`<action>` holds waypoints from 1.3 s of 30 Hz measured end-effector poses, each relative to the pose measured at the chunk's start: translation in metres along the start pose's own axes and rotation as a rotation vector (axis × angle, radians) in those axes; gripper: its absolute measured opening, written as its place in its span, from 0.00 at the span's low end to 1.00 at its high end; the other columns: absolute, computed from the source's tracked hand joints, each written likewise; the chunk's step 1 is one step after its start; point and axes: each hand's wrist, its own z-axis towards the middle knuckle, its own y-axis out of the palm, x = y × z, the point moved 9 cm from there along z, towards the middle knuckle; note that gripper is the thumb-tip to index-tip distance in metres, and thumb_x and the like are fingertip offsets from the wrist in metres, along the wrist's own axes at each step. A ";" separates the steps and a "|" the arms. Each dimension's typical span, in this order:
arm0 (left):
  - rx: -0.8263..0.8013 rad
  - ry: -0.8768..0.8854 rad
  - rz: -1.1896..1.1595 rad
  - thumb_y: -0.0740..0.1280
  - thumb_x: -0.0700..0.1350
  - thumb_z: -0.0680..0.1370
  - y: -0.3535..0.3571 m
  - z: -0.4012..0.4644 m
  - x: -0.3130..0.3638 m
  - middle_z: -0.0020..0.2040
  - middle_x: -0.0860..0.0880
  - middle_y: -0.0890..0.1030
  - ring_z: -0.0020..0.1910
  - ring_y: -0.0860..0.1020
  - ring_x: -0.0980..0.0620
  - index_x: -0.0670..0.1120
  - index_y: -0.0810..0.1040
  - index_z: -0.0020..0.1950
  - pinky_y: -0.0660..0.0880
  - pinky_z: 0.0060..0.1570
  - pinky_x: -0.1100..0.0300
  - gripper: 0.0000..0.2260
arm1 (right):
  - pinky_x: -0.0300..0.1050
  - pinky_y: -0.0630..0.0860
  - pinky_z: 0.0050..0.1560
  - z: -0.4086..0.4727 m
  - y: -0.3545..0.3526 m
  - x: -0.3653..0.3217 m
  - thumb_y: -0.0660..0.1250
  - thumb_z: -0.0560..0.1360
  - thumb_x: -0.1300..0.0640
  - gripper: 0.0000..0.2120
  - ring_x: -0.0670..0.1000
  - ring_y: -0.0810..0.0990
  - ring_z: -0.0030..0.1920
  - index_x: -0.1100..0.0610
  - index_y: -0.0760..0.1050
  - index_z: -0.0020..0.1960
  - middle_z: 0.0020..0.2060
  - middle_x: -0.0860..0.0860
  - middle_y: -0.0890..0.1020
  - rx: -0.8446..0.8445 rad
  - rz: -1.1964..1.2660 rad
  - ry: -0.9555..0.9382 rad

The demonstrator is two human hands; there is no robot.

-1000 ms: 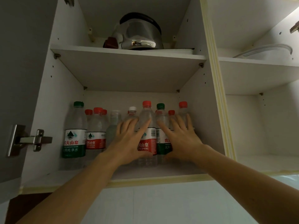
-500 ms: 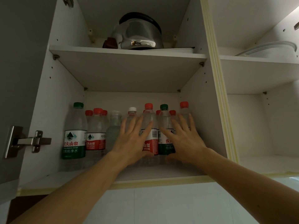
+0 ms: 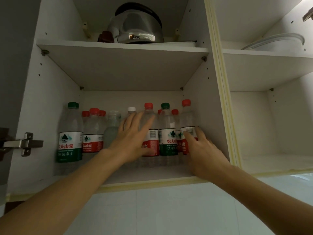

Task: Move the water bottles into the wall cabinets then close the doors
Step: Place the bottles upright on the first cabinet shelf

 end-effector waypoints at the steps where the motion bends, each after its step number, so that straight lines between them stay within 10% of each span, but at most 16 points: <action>1: 0.014 -0.016 -0.043 0.71 0.69 0.70 -0.007 0.008 0.001 0.82 0.49 0.40 0.81 0.40 0.44 0.59 0.34 0.80 0.37 0.74 0.44 0.55 | 0.59 0.71 0.70 -0.003 0.001 0.005 0.69 0.78 0.54 0.39 0.61 0.67 0.74 0.47 0.49 0.81 0.80 0.52 0.52 -0.004 0.051 0.019; 7: -0.042 -0.050 -0.035 0.62 0.71 0.75 -0.033 0.089 0.015 0.81 0.44 0.60 0.79 0.56 0.42 0.62 0.39 0.81 0.45 0.76 0.37 0.44 | 0.59 0.68 0.74 -0.012 0.012 0.010 0.59 0.81 0.45 0.33 0.58 0.66 0.75 0.40 0.46 0.81 0.81 0.47 0.51 -0.034 0.251 0.040; 13: -0.184 -0.100 0.034 0.54 0.64 0.83 -0.011 0.140 0.024 0.73 0.45 0.74 0.77 0.64 0.39 0.63 0.56 0.80 0.41 0.75 0.36 0.25 | 0.53 0.43 0.77 -0.010 0.013 0.005 0.48 0.80 0.32 0.33 0.47 0.36 0.81 0.37 0.39 0.81 0.80 0.39 0.37 -0.045 0.166 -0.086; 24: -0.072 -0.037 -0.248 0.60 0.50 0.85 -0.016 0.159 0.044 0.65 0.48 0.81 0.65 0.77 0.46 0.51 0.79 0.68 0.68 0.69 0.42 0.14 | 0.54 0.45 0.81 -0.009 0.020 0.005 0.43 0.78 0.27 0.39 0.45 0.31 0.79 0.43 0.38 0.82 0.80 0.42 0.35 -0.133 0.174 -0.060; 28: -0.081 -0.090 -0.234 0.60 0.51 0.85 -0.013 0.160 0.039 0.64 0.47 0.81 0.64 0.77 0.45 0.50 0.79 0.67 0.66 0.70 0.44 0.14 | 0.58 0.55 0.80 -0.013 0.018 0.005 0.45 0.79 0.30 0.35 0.48 0.42 0.82 0.43 0.47 0.82 0.82 0.44 0.43 -0.103 0.173 -0.040; 31: -0.072 -0.124 -0.234 0.60 0.51 0.85 -0.015 0.159 0.032 0.63 0.48 0.82 0.63 0.78 0.46 0.50 0.79 0.67 0.66 0.69 0.45 0.14 | 0.57 0.78 0.62 -0.019 0.009 0.007 0.48 0.78 0.33 0.26 0.54 0.77 0.64 0.44 0.70 0.68 0.71 0.46 0.72 -0.009 0.157 0.011; 35: -0.085 -0.122 -0.221 0.60 0.52 0.85 -0.014 0.159 0.035 0.63 0.49 0.82 0.62 0.78 0.47 0.51 0.79 0.68 0.66 0.70 0.45 0.14 | 0.50 0.82 0.43 -0.019 0.009 0.007 0.49 0.76 0.33 0.23 0.47 0.79 0.40 0.48 0.75 0.48 0.43 0.44 0.79 -0.012 0.203 0.028; 39: -0.075 -0.123 -0.247 0.60 0.51 0.85 -0.013 0.157 0.035 0.64 0.48 0.82 0.62 0.78 0.46 0.51 0.79 0.68 0.66 0.71 0.44 0.14 | 0.53 0.83 0.44 -0.014 0.019 0.009 0.51 0.76 0.32 0.23 0.48 0.81 0.40 0.48 0.75 0.47 0.40 0.46 0.80 -0.155 0.266 0.043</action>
